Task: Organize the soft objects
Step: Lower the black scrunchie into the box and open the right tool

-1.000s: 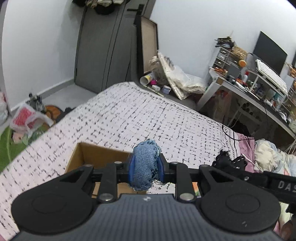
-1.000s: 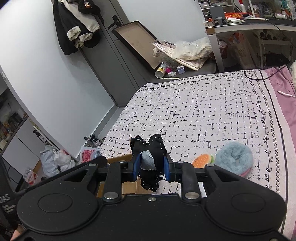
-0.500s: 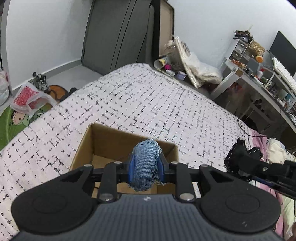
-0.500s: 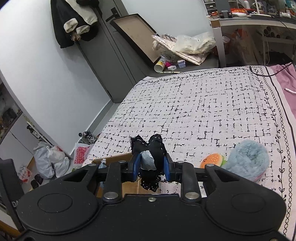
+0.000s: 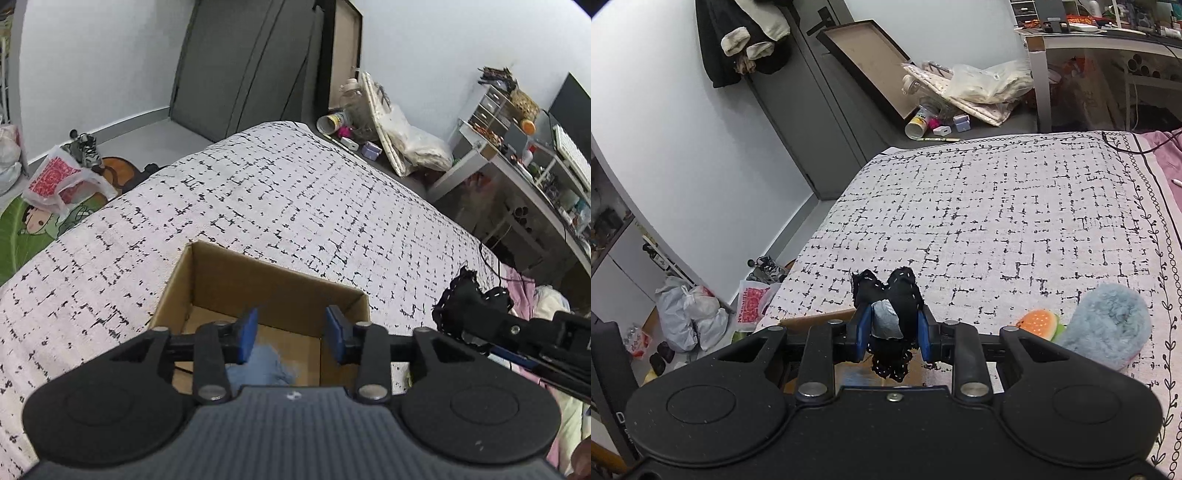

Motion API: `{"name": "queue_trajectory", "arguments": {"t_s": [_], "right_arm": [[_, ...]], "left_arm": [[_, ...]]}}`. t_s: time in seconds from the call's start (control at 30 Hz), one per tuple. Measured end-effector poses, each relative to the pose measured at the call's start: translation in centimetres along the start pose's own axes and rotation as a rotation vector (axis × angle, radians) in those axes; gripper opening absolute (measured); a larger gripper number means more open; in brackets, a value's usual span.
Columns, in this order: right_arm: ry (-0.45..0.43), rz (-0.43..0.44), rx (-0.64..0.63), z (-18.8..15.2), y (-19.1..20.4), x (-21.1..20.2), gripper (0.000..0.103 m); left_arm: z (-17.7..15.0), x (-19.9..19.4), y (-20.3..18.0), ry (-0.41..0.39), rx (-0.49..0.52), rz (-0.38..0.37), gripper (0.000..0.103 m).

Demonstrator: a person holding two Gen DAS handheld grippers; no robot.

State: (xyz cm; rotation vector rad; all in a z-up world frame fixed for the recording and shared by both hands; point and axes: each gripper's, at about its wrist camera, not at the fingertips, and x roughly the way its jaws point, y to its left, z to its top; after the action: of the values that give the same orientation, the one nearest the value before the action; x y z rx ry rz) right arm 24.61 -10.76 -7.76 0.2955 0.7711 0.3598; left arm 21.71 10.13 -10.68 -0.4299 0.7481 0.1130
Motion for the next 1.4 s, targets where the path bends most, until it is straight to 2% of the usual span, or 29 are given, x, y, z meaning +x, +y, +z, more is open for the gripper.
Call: {"name": "queue_trajectory", "arguments": {"t_s": [0.07, 0.37, 0.97, 1.07, 1.17, 1.4], "right_arm": [[0.0, 0.007, 0.0, 0.1, 0.2, 0.2, 0.027], [0.017, 0.05, 0.017, 0.4, 0.9, 1.5, 0.027], [0.091, 0.131, 0.089, -0.3, 0.9, 4.4, 0.028], [0.118, 0.145, 0.081, -0.5, 1.3, 4.9, 0.037], [0.119, 0.115, 0.069, -0.6, 1.4, 4.9, 0.056], [0.072, 0.071, 0.013, -0.8, -0.3, 1.9, 0.067]], "left_arm": [[0.1, -0.4, 0.2, -0.016, -0.01, 0.006, 0.05], [0.3, -2.7, 0.9, -0.069, -0.014, 0.055, 0.051], [0.3, -2.8, 3.0, -0.042, -0.075, 0.072, 0.052], [0.2, -2.8, 2.9, -0.039, -0.069, 0.069, 0.052], [0.0, -2.6, 2.8, -0.031, -0.062, 0.075, 0.055], [0.0, -2.5, 2.1, -0.023, -0.044, 0.079, 0.071]]}}
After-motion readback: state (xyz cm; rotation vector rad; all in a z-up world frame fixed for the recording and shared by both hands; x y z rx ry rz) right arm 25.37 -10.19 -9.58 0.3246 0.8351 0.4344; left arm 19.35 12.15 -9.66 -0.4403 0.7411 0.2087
